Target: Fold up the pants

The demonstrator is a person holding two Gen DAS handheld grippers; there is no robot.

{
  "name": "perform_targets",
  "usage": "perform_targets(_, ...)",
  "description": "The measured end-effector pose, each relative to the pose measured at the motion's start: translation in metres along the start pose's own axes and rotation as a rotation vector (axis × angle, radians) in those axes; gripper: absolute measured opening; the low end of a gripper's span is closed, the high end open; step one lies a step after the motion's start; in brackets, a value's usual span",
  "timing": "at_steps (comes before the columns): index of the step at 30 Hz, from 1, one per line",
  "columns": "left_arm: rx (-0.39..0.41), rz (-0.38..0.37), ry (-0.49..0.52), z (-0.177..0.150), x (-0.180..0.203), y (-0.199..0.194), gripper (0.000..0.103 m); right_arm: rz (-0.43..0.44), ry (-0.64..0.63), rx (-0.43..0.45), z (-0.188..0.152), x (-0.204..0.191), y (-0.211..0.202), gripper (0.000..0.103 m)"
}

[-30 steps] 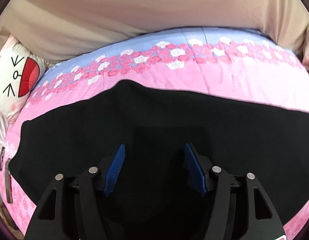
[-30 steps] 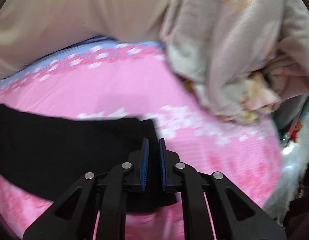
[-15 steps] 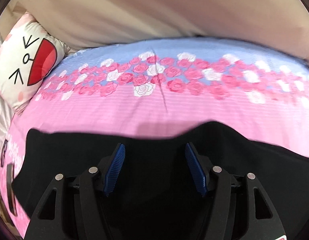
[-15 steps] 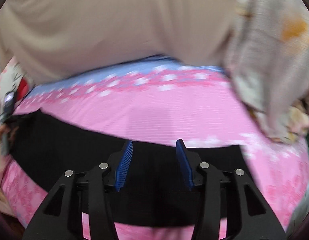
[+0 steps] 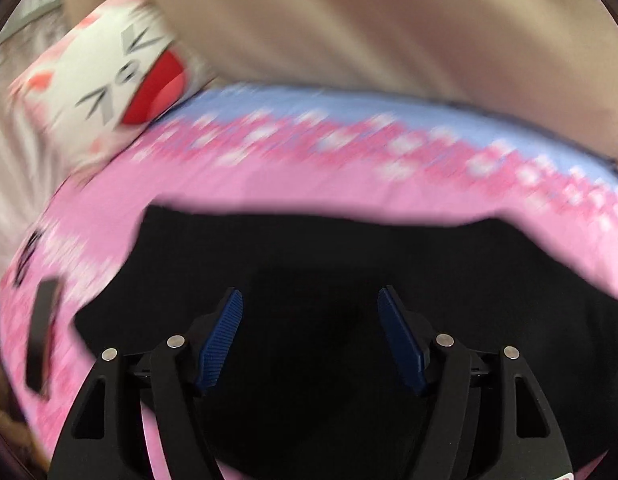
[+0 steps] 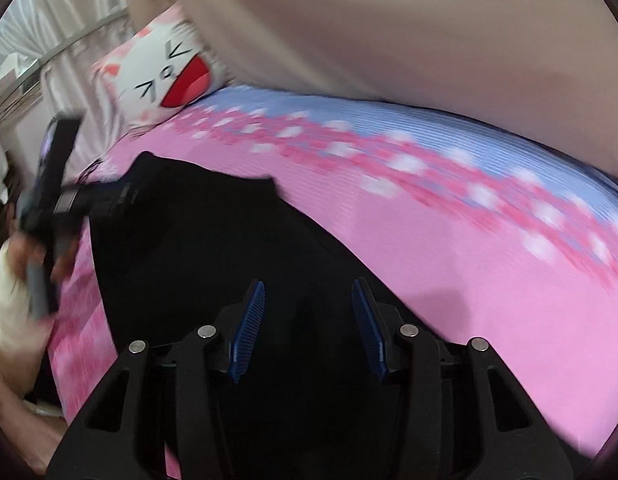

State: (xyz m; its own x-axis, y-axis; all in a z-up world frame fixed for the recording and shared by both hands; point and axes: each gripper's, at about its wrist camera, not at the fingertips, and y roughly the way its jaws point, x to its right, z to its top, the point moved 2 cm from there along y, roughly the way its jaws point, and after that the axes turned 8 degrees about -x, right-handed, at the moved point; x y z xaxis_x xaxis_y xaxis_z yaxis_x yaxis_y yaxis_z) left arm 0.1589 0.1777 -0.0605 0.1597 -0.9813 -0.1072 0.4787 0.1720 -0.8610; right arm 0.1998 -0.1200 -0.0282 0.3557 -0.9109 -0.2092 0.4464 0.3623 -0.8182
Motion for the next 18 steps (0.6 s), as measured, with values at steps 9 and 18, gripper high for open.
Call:
perform_targets(9,-0.006,0.011,-0.016,-0.038,-0.047,0.014,0.069,0.066,-0.017,-0.139,0.069,-0.013,0.103,0.018)
perform_targets(18,0.028,-0.017,-0.005,-0.036,-0.053,0.004,0.069,-0.093,0.023,0.034,0.073,-0.014,0.061,0.008)
